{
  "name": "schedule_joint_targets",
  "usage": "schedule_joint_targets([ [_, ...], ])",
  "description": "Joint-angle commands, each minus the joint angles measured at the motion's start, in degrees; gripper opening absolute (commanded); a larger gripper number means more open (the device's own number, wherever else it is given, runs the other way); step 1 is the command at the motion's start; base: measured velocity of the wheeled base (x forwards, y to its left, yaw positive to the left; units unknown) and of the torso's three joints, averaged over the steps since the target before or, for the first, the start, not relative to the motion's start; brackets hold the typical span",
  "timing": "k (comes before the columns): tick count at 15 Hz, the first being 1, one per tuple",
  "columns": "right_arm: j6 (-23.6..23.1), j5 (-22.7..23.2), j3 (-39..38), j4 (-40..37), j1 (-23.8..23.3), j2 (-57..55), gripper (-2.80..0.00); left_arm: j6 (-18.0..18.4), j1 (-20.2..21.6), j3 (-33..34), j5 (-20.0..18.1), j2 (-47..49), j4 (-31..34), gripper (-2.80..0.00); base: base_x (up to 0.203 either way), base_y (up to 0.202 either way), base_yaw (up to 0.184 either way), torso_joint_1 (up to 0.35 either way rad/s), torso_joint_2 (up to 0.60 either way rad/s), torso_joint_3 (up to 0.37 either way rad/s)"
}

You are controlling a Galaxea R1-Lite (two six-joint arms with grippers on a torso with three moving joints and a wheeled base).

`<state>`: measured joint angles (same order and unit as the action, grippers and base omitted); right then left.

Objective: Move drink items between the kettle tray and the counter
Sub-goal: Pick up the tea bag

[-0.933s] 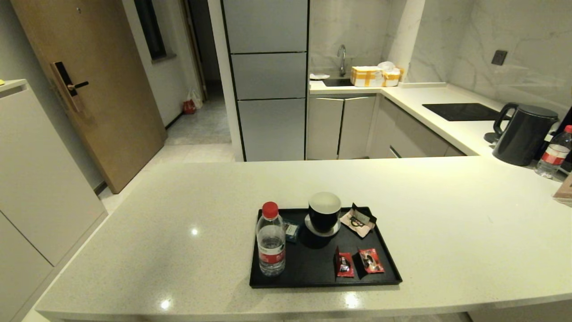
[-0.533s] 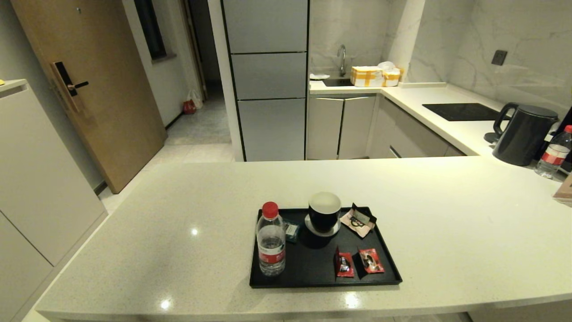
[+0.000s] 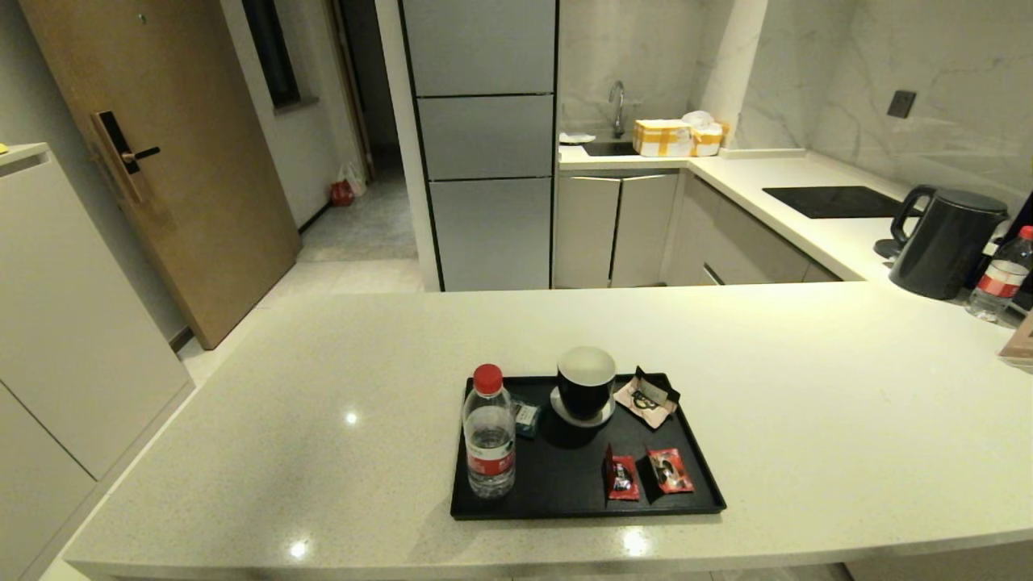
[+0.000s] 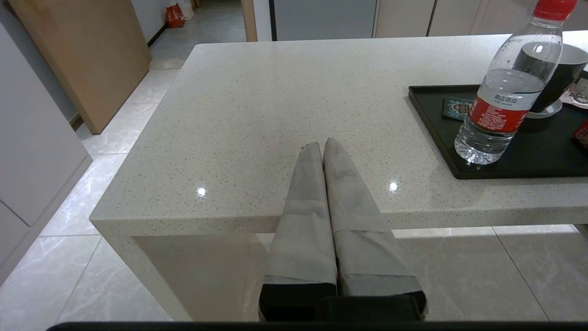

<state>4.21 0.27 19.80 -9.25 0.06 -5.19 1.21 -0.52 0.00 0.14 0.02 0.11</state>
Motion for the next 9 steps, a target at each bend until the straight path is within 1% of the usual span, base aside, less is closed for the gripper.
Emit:
schedule_joint_targets([
  [1,2.2,1.1,13.7,-14.8,0.1,-11.8,-2.8,0.0,0.0,0.0,0.0,-0.1,0.0,-2.8,0.0,0.0,0.0,0.0,0.0,0.0],
  [2,3.4,3.7,17.8,-22.5,0.1,-18.4,-2.8,0.0,0.0,0.0,0.0,-0.1,0.0,-2.8,0.0,0.0,0.0,0.0,0.0,0.0],
  [4,5.5,11.1,21.8,-30.1,0.1,-28.4,-2.8,0.0,0.0,0.0,0.0,-0.1,0.0,-2.8,0.0,0.0,0.0,0.0,0.0,0.0],
  [6,8.4,17.1,23.6,-32.9,0.2,-39.3,-2.8,0.0,0.0,0.0,0.0,-0.1,0.0,-2.8,0.0,0.0,0.0,0.0,0.0,0.0],
  [7,10.0,18.7,24.1,-33.3,0.2,-44.3,-2.8,0.0,0.0,0.0,0.0,-0.1,0.0,-2.8,0.0,0.0,0.0,0.0,0.0,0.0],
  [9,13.4,20.4,24.7,-31.8,0.3,-57.3,-2.8,0.0,0.0,0.0,0.0,-0.1,0.0,-2.8,0.0,0.0,0.0,0.0,0.0,0.0],
])
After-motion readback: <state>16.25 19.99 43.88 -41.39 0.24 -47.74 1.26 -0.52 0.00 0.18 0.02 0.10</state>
